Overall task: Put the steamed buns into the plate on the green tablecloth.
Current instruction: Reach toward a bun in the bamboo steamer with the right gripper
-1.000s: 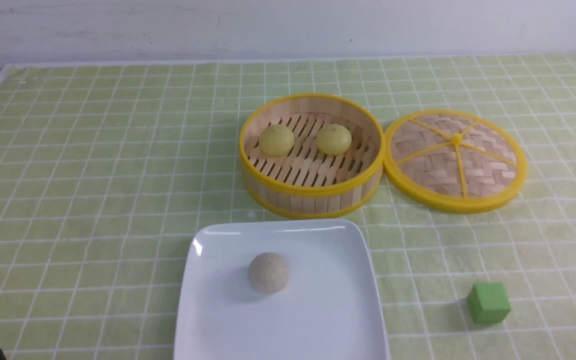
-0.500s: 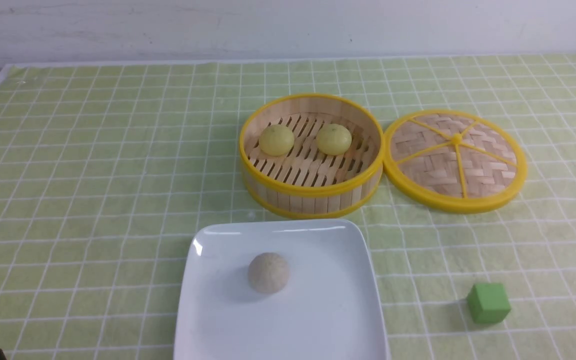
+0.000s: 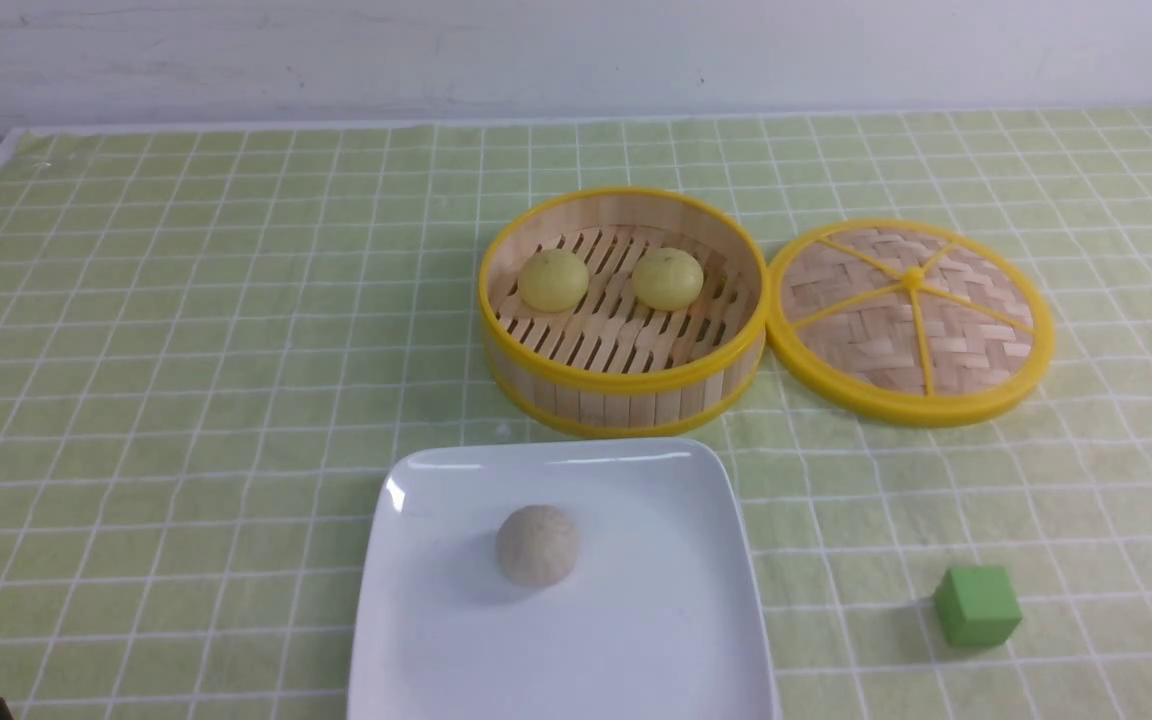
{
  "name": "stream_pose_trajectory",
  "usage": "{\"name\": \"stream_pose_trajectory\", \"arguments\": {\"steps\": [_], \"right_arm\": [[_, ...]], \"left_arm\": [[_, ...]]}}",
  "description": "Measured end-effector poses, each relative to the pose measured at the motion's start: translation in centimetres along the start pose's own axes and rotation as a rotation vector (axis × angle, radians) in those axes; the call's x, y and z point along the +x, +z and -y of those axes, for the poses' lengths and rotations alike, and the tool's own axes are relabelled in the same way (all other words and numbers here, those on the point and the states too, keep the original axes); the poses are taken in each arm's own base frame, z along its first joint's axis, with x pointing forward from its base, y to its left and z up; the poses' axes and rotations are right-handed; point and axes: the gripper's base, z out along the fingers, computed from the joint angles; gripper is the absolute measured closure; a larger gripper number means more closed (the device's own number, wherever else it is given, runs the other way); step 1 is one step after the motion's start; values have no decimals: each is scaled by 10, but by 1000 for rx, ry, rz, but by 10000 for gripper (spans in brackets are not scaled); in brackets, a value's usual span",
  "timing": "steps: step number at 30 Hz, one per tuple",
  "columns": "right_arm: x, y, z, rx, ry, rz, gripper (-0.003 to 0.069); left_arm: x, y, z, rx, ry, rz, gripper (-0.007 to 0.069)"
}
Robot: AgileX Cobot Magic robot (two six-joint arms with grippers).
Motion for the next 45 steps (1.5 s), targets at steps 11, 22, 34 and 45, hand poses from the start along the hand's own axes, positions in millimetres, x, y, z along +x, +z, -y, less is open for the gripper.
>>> {"name": "stream_pose_trajectory", "arguments": {"steps": [11,22,34,45], "right_arm": [[0,0,0,0,0,0,419],[-1,0,-14,-160,656,-16,419],[-23,-8,-21,-286,976,33,431],[-110,-19,-22,-159,387,-341,669]], "left_arm": [[0,0,0,0,0,0,384],[-2,-1,15,165,-867,-46,384],[-10,-2,18,235,-1151,-15,403],[-70,-23,26,142,-568,-360,622]]}}
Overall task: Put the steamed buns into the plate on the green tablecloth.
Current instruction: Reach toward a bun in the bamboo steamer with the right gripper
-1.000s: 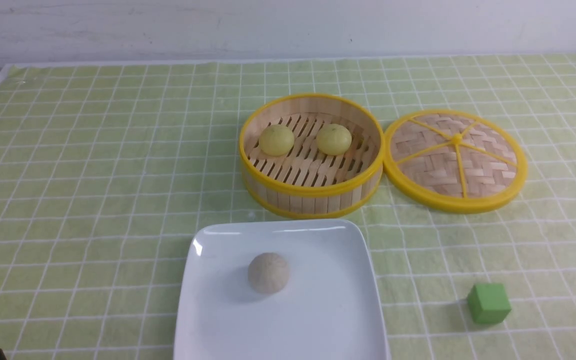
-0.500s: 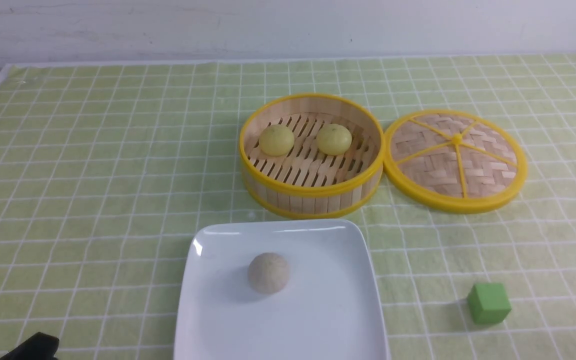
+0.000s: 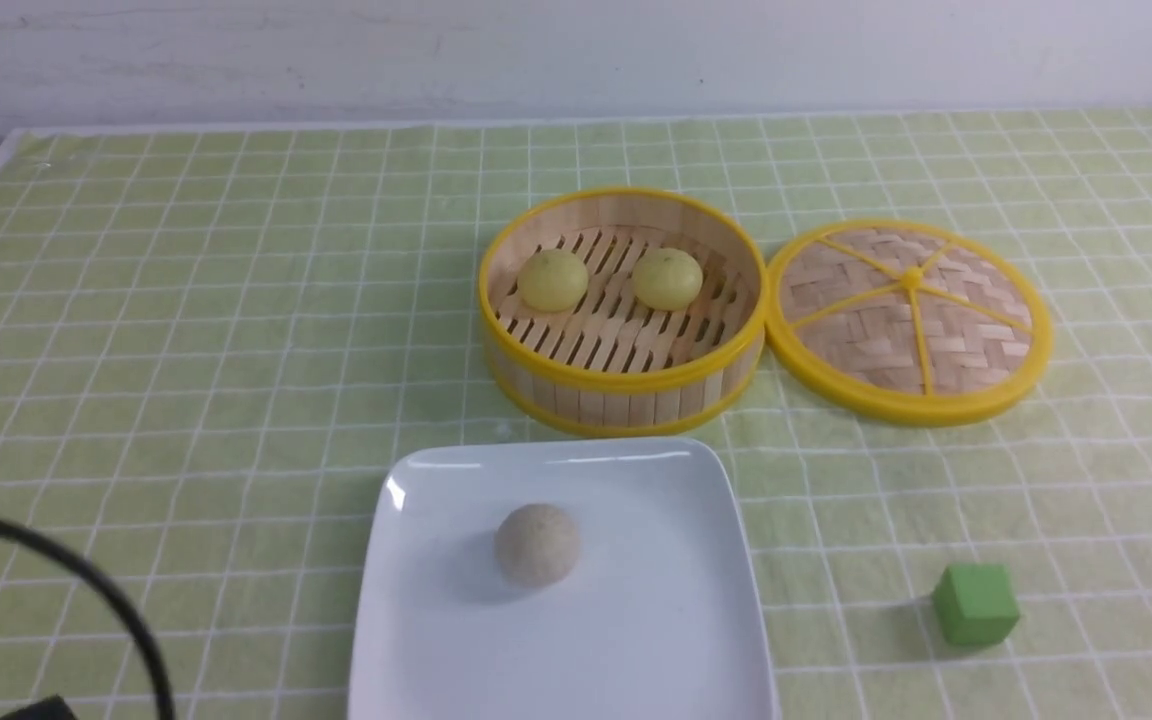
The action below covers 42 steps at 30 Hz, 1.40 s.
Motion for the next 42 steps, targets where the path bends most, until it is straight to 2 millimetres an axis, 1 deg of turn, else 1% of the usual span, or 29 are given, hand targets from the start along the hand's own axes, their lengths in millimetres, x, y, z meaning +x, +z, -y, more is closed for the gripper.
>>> {"name": "stream_pose_trajectory", "arguments": {"steps": [1,2,3,4,6,7,8,9,10,11,14,18,19,21,22,24,25,26,28,29,32,33,34,35,36,37,38,40,42], "right_arm": [[0,15,2,65,11,-239,669],[-1,17,2,68,12,-250,669],[-3,31,0,52,20,-395,669],[-4,40,-3,6,20,-458,666],[-7,50,-11,-88,25,-503,661],[-12,63,-19,-197,-11,-540,650],[-13,66,-21,-225,-18,-548,646],[-20,79,-31,-322,-48,-556,624],[-25,87,-37,-365,-66,-558,606],[-27,87,-38,-365,-68,-551,606],[-45,122,-63,-420,-152,-576,527],[-65,162,-94,-389,-264,-580,452],[-67,166,-97,-382,-277,-579,443],[-79,185,-113,-352,-336,-562,401],[-88,205,-126,-322,-374,-549,370],[-96,233,-136,-267,-407,-542,333],[-105,249,-144,-244,-423,-521,314],[-102,252,-143,-234,-422,-530,312],[-111,285,-153,-189,-442,-510,286],[-116,290,-156,-187,-445,-496,284],[-122,337,-165,-163,-458,-470,275],[-126,342,-168,-165,-463,-454,274],[-125,354,-168,-161,-471,-450,274],[-126,356,-169,-161,-473,-447,274],[-128,367,-170,-159,-486,-427,274],[-129,370,-171,-158,-491,-421,274],[-131,381,-172,-149,-515,-391,280],[-133,386,-172,-143,-530,-369,286],[-130,399,-167,-115,-573,-347,321]], "left_arm": [[-7,5,3,-94,33,-133,622],[-7,4,3,-97,35,-135,622],[-13,9,6,-143,65,-217,622],[-15,12,7,-156,88,-249,622],[-20,19,9,-177,115,-301,622],[-24,25,12,-181,149,-337,622],[-25,27,12,-182,155,-347,622],[-27,33,14,-179,166,-382,622],[-27,36,14,-180,170,-396,622],[-27,37,14,-179,172,-401,622],[-27,44,13,-191,178,-442,614],[-27,45,13,-188,189,-442,600],[-27,45,13,-187,191,-441,597],[-27,45,13,-187,194,-441,585],[-28,45,13,-187,194,-440,575],[-28,45,13,-185,194,-436,563],[-28,45,13,-186,195,-434,554],[-28,45,13,-186,195,-434,553],[-28,45,13,-186,195,-434,544],[-28,45,13,-186,195,-434,543],[-28,45,12,-188,198,-432,534],[-28,45,12,-190,201,-431,533],[-29,45,12,-194,206,-430,533],[-29,45,12,-195,207,-429,532],[-29,45,11,-198,211,-428,530],[-29,45,11,-199,212,-427,529],[-29,45,11,-201,214,-426,526],[-29,45,11,-203,217,-426,523],[-29,45,10,-208,223,-425,517]]}}
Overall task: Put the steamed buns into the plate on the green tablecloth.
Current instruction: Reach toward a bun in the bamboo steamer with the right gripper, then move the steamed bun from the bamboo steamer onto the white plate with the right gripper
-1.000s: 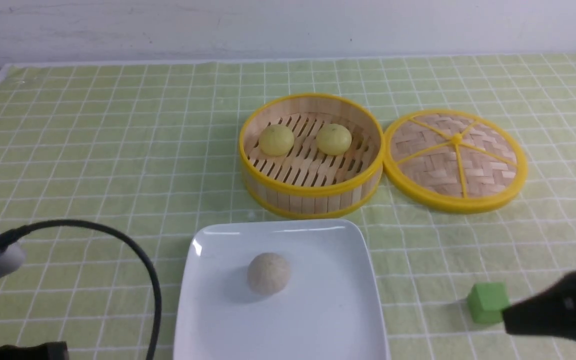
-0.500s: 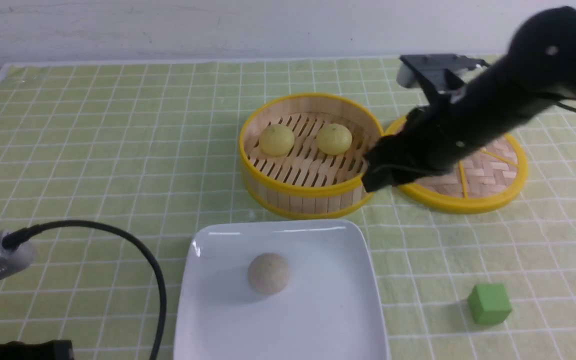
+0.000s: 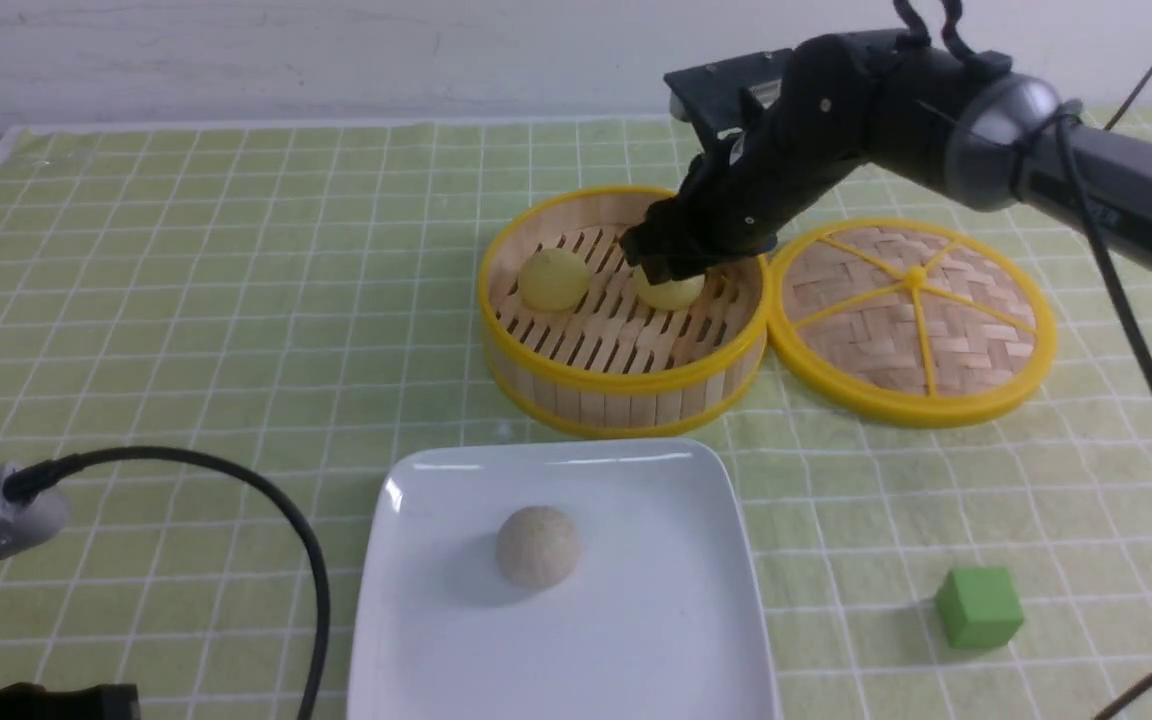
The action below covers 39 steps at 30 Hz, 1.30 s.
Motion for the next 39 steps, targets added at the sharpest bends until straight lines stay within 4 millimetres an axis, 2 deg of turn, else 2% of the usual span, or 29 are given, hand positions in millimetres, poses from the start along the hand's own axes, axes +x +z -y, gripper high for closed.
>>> {"name": "stream_pose_trajectory", "arguments": {"steps": [3,5,6,7,9,10,12,13,16,17,18,19,21,24,27,29,31,33,36,38,39], "right_arm": [[6,11,2,10,-5,-22,388],[9,14,1,4,10,-47,482],[9,14,1,3,14,-49,491],[9,12,-1,-2,20,-59,566],[8,4,-6,-14,18,-75,636],[6,-4,-11,-24,18,-86,649],[2,-32,-24,-44,2,-123,650],[1,-36,-25,-46,0,-127,650],[0,-102,-57,-92,-35,-221,650],[3,-116,-66,-103,-43,-244,648],[3,-119,-66,-103,-42,-242,648],[14,-135,-85,-124,-65,-279,646],[32,-135,-105,-147,-97,-344,644],[65,-115,-130,-161,-131,-450,641],[102,-80,-150,-145,-154,-502,634],[113,-64,-151,-115,-145,-513,621],[118,-53,-149,-86,-126,-523,593],[121,-47,-146,-60,-104,-535,534],[122,-48,-144,-41,-110,-567,410],[121,-51,-144,-38,-118,-584,370],[118,-57,-144,-29,-149,-624,318]], "left_arm": [[0,0,-1,-10,7,2,517],[0,0,-1,-15,11,2,517],[0,0,-2,-17,12,3,517],[0,0,-2,-20,15,3,517],[0,0,-2,-26,20,4,515],[0,0,-3,-28,21,4,513],[-1,0,-3,-37,28,6,508],[-1,0,-3,-37,28,6,508],[-1,0,-4,-48,36,7,499],[-1,0,-5,-50,37,9,498],[-1,0,-5,-50,37,9,498],[-1,0,-5,-51,39,11,497],[-1,0,-5,-51,39,15,496],[-2,0,-5,-52,40,17,494],[-2,0,-5,-52,40,20,487],[-2,0,-5,-52,40,21,483],[-2,0,-5,-51,41,23,481],[-2,0,-5,-51,41,23,479],[-3,0,-5,-50,41,28,479],[-3,0,-4,-49,41,35,477],[-5,0,-4,-47,41,49,475]]}}
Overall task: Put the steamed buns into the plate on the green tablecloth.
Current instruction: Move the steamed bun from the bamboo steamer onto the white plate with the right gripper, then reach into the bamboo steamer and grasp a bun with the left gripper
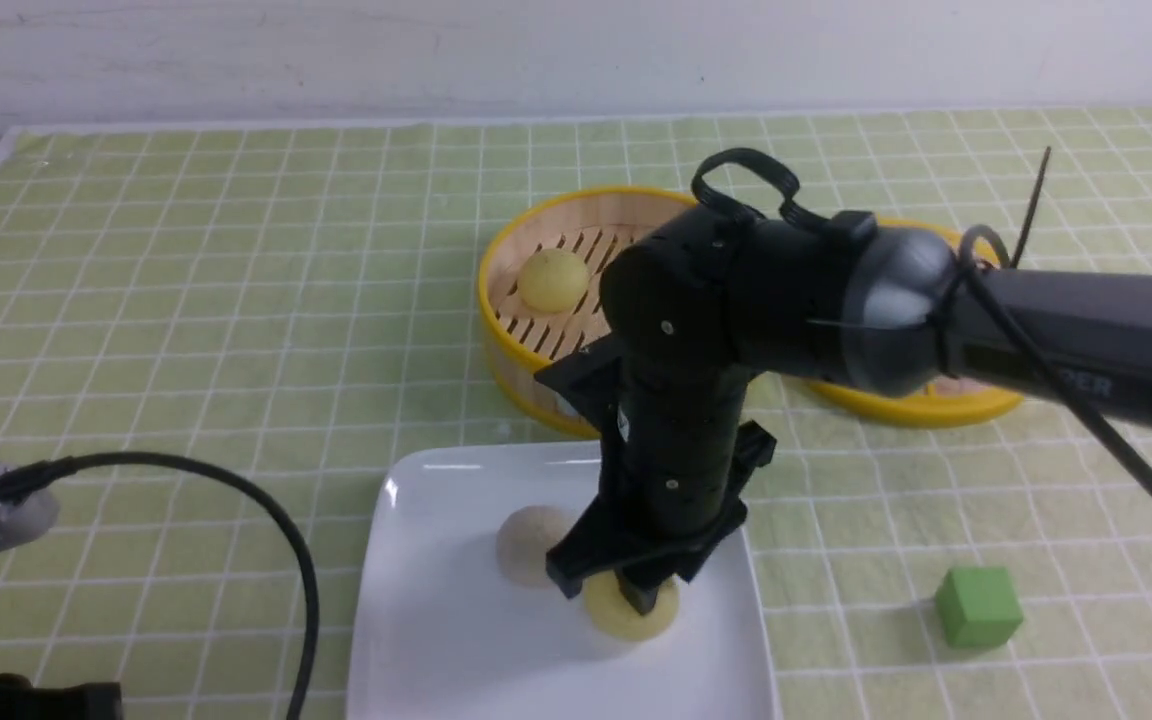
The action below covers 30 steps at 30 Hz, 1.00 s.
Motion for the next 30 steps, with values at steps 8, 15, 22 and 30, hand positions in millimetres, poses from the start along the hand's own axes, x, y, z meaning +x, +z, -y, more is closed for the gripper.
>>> {"name": "stream_pose_trajectory", "arguments": {"steps": [8,15,22,30], "right_arm": [[-1,-70,3,18,-102,152,391],[73,-147,36,35,-45,290,670],[171,-150,61,59,23,271,673],[236,-121,66,47,30,478,669]], "left_arm": [[-8,0,1,13,0,85,464],[-22,-2,5,46,-15,204,486],[-69,-2,23,81,6,115,620],[-162,39,67,259,136,-168,622]]}}
